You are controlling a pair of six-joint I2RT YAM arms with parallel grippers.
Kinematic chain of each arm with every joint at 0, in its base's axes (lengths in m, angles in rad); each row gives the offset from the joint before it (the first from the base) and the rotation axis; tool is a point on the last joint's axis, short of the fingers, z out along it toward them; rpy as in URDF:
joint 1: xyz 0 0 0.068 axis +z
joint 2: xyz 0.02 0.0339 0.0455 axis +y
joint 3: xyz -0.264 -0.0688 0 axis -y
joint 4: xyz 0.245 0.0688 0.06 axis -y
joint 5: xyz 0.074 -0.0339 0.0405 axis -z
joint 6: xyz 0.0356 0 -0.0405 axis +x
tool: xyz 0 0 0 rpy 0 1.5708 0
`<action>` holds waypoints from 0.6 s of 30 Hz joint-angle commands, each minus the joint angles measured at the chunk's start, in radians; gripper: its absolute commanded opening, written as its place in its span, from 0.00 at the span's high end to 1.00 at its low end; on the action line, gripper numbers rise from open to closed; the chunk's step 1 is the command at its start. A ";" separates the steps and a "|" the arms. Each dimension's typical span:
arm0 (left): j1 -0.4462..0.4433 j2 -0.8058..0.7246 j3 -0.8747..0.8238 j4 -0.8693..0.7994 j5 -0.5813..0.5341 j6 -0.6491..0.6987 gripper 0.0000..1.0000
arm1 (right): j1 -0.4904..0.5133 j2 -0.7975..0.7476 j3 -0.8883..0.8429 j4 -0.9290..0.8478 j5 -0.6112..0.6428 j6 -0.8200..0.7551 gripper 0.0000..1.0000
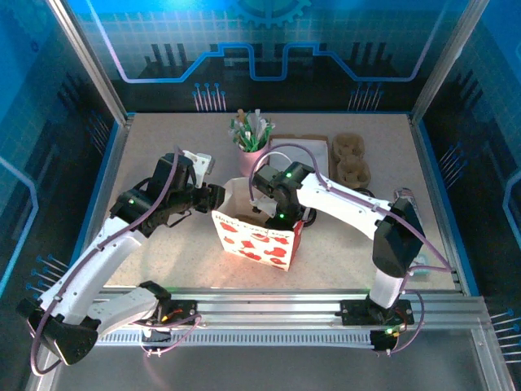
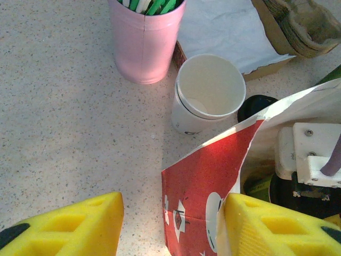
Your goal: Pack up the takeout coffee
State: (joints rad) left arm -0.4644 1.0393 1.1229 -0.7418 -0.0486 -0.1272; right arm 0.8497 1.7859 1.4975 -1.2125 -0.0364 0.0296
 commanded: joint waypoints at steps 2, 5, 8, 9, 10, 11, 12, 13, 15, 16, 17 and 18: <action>0.005 -0.005 -0.010 0.002 -0.004 0.021 0.46 | 0.001 0.133 -0.113 0.052 0.005 0.024 0.45; 0.005 -0.006 -0.009 0.001 -0.005 0.020 0.46 | 0.002 0.129 -0.103 0.044 0.009 0.024 0.42; 0.004 -0.005 -0.009 0.001 -0.004 0.021 0.46 | 0.004 0.124 -0.099 0.039 0.013 0.023 0.37; 0.004 -0.005 -0.010 0.001 -0.003 0.021 0.46 | 0.003 0.123 -0.096 0.038 0.013 0.025 0.35; 0.004 -0.005 -0.009 0.000 -0.003 0.021 0.46 | 0.002 0.122 -0.094 0.036 0.013 0.025 0.34; 0.004 -0.005 -0.009 -0.001 -0.003 0.020 0.46 | 0.002 0.121 -0.093 0.035 0.015 0.025 0.32; 0.004 -0.005 -0.009 -0.001 -0.003 0.021 0.47 | 0.003 0.119 -0.091 0.034 0.017 0.025 0.30; 0.005 -0.004 -0.009 -0.001 -0.002 0.020 0.46 | 0.002 0.118 -0.090 0.033 0.018 0.025 0.29; 0.004 -0.003 -0.008 -0.001 -0.002 0.021 0.46 | 0.004 0.116 -0.087 0.030 0.017 0.026 0.27; 0.005 -0.002 -0.009 -0.001 -0.001 0.021 0.46 | 0.004 0.115 -0.084 0.028 0.020 0.027 0.27; 0.004 -0.002 -0.009 -0.001 -0.001 0.022 0.46 | 0.004 0.115 -0.083 0.028 0.020 0.026 0.26; 0.004 -0.002 -0.007 -0.001 -0.002 0.021 0.46 | 0.004 0.113 -0.082 0.027 0.023 0.026 0.25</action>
State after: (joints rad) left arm -0.4644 1.0393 1.1229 -0.7418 -0.0486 -0.1272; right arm 0.8505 1.7878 1.4986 -1.2068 -0.0257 0.0372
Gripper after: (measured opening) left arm 0.535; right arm 0.746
